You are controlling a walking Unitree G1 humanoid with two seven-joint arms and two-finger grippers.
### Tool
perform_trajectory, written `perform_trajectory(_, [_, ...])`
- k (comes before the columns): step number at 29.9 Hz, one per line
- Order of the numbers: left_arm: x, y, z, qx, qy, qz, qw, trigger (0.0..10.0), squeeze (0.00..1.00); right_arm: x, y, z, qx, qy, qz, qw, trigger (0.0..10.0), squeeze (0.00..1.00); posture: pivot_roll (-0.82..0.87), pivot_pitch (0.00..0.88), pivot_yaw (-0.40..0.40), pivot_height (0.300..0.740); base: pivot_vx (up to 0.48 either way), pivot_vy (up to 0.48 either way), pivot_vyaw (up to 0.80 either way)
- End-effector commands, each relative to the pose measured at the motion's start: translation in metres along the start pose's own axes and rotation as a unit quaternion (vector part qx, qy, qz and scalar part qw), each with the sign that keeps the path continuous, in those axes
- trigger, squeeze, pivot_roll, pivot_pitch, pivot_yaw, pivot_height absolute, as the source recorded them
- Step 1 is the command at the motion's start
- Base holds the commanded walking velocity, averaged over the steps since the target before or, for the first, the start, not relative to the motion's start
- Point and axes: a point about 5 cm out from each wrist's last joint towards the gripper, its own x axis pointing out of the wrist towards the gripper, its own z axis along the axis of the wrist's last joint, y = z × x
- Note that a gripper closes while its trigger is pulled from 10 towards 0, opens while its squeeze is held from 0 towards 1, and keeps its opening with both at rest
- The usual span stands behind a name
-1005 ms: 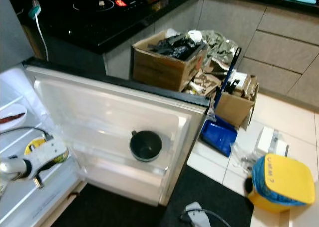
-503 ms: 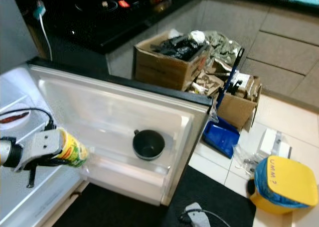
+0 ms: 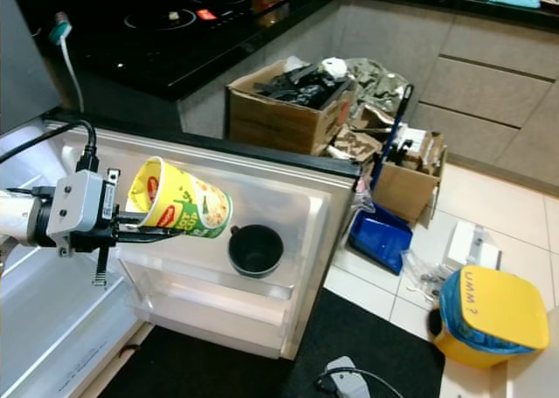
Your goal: Restocking fridge
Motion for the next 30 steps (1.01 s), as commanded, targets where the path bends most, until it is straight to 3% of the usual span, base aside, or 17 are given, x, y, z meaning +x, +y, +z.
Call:
perform_trajectory(1, [0.002, -0.005, 0.007, -0.002, -0.008, -0.012, 1.000, 10.0, 0.00, -0.001, 0.000, -0.005, 0.008, 0.005, -0.004, 1.000, 10.0, 0.00, -0.07, 0.051, -0.017, 0.740, 0.000, 0.000, 0.00])
perform_trajectory(5, [0.002, -0.007, 0.003, -0.008, 0.006, -0.016, 1.000, 10.0, 0.00, -0.001, 0.000, -0.005, 0.007, 0.006, -0.004, 1.000, 10.0, 0.00, -0.07, 0.051, -0.017, 0.740, 0.000, 0.000, 0.00])
perform_trajectory(7, [0.004, -0.006, -0.017, -0.021, 0.070, -0.008, 0.997, 10.0, 0.00, -0.001, -0.001, -0.004, 0.005, 0.006, -0.006, 1.000, 10.0, 0.00, -0.07, 0.054, -0.022, 0.740, 0.000, 0.000, 0.00])
perform_trajectory(8, [0.004, -0.006, -0.017, -0.021, 0.070, -0.008, 0.997, 10.0, 0.00, -0.001, -0.001, -0.004, 0.005, 0.006, -0.006, 1.000, 10.0, 0.00, -0.07, 0.054, -0.022, 0.740, 0.000, 0.000, 0.00])
perform_trajectory(11, [0.005, -0.001, -0.044, -0.028, 0.162, 0.013, 0.986, 10.0, 0.00, -0.001, -0.002, -0.003, 0.003, 0.006, -0.010, 1.000, 10.0, 0.00, -0.07, 0.053, -0.021, 0.740, 0.000, 0.000, 0.00])
perform_trajectory(14, [0.006, 0.002, -0.051, -0.026, 0.187, 0.021, 0.982, 10.0, 0.00, -0.001, -0.002, -0.003, 0.002, 0.006, -0.012, 1.000, 10.0, 0.00, -0.07, 0.052, -0.022, 0.740, 0.000, 0.000, 0.00])
perform_trajectory(17, [0.010, 0.005, -0.067, -0.021, 0.244, 0.041, 0.969, 10.0, 0.00, -0.002, -0.004, -0.001, 0.000, 0.002, -0.016, 1.000, 10.0, 0.00, -0.07, 0.054, -0.020, 0.740, 0.000, 0.000, 0.00])
perform_trajectory(30, [0.036, 0.027, -0.074, 0.034, 0.266, 0.092, 0.959, 10.0, 0.00, -0.001, -0.004, 0.006, -0.002, -0.011, -0.011, 1.000, 10.0, 0.00, -0.07, 0.056, -0.022, 0.740, 0.000, 0.000, 0.00])
